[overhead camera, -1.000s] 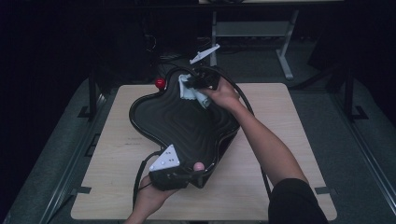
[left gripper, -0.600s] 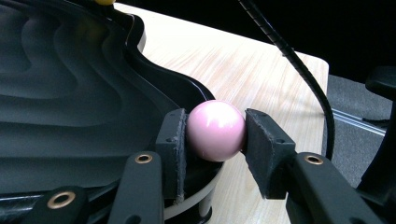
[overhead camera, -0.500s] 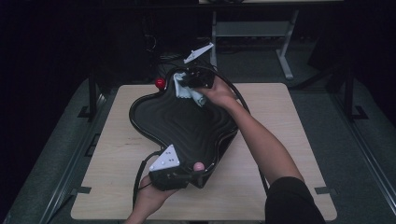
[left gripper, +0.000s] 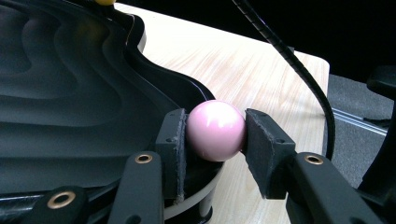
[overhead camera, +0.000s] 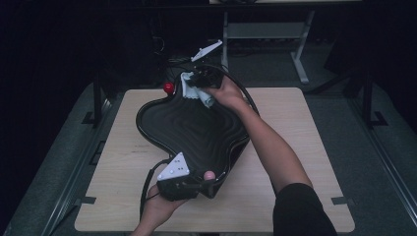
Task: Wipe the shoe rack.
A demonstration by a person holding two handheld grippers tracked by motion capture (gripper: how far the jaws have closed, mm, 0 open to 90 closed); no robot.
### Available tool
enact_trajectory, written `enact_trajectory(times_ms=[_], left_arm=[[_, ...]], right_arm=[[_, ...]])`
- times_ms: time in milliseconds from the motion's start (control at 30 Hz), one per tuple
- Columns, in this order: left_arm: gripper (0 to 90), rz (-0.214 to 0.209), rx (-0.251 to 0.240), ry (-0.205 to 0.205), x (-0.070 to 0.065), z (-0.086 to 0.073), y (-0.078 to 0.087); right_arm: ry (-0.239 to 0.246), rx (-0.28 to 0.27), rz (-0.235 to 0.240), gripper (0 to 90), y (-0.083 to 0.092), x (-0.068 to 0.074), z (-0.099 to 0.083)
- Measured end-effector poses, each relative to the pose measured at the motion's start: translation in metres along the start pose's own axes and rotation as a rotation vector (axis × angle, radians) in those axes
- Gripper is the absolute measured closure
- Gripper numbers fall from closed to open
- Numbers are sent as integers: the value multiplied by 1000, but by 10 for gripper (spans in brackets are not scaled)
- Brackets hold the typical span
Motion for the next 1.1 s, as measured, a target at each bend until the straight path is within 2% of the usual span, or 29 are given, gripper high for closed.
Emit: enact_trajectory(times_ms=[33,100,167,233,267,367,433,467,567,633,667,700,767,833,933,1100], left_arm=[[601,0,0,0,0,0,0],[601,0,-1,-1,0,0,0],[601,-1,-3,-1,0,0,0],[601,1,-3,-2,0,0,0],[601,0,-3,-1,0,0,0],[601,-1,-1,-1,0,0,0],[601,-2,-1,-1,0,0,0],[601,-2,-1,-2,0,0,0],[601,-3,0,0,0,0,0],[601,-2,1,-1,0,0,0],[601,-3,2,-1,0,0,0],[601,-3,1,-2,0,0,0],[601,-4,1,-2,0,0,0],[601,-4,1,-2,0,0,0],[601,-3,2,-2,0,0,0],[601,-4,2,-3,1,0,0]], right_arm=[[-24,6,-11,758,0,-6,-1],[-30,4,-4,756,0,-5,-1],[-6,-7,32,757,0,4,1],[30,-5,28,758,-2,9,3],[19,-4,33,759,-2,7,3],[-7,8,-20,759,-1,-9,0],[-38,5,-23,758,0,-15,-2],[-37,6,-22,758,0,-13,-2],[7,-11,36,757,-3,4,4],[38,-10,39,759,-5,9,6],[34,-13,38,760,-6,7,6],[24,-10,18,759,-6,2,6],[-20,-1,-13,758,-5,-9,2],[-51,-7,-6,757,-3,-13,0],[-7,-1,-14,759,-1,-7,-3],[-56,15,-19,762,9,-17,-18]])
Point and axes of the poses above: each handheld gripper's, and its own axes: y roughly backward along the jaws, z roughly out of its top, x roughly to its left, the point moved 5 cm from there along -y, roughly forward along the jaws, and after that the axes turned 8 degrees about -x, right-handed, at the moved point
